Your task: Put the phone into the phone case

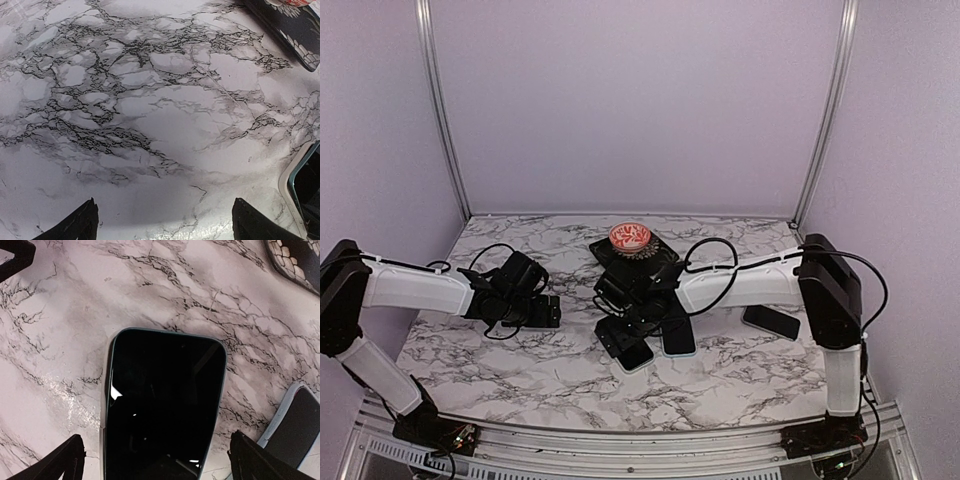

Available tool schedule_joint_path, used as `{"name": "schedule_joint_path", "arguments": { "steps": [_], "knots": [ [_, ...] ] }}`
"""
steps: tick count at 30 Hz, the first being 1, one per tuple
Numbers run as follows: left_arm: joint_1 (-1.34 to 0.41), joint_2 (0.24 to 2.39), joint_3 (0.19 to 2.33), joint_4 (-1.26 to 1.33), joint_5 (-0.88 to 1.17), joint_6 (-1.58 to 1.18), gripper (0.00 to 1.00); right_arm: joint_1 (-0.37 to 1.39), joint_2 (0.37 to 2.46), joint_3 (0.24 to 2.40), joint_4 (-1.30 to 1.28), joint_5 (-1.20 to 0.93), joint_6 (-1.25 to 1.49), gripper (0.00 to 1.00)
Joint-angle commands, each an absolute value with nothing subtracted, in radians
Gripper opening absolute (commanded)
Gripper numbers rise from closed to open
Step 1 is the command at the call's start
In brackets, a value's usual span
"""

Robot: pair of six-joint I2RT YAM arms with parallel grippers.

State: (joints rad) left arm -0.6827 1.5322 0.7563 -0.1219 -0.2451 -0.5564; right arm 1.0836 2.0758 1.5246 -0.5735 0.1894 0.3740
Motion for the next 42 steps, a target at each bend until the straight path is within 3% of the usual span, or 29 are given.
{"name": "schedule_joint_path", "arguments": {
  "steps": [1, 15, 22, 36, 42],
  "knots": [
    [-0.685, 1.545, 0.781, -0.122, -0.249, -0.541, 0.94, 1.067, 2.105, 1.595, -0.693, 0.176, 0.384, 0.99],
    [-0.686, 1.53, 0.757, -0.118, -0.244, -0.554, 0.94, 1.061, 2.191, 1.619, -0.737, 0.028, 0.357, 0.98],
    [-0.686, 1.549, 0.777, -0.115, -0.235, -0.548, 0.94, 1.077, 2.221, 1.628, -0.783, 0.12, 0.354, 0.84],
    [-0.686, 1.566, 0.833, -0.121, -0.158, -0.48, 0.93, 1.078, 2.169, 1.589, -0.705, 0.129, 0.321, 0.34],
    [-0.686, 1.591, 0.881, -0.106, -0.049, -0.461, 0.92, 1.067, 2.097, 1.545, -0.627, 0.136, 0.311, 0.27]
  ]
}}
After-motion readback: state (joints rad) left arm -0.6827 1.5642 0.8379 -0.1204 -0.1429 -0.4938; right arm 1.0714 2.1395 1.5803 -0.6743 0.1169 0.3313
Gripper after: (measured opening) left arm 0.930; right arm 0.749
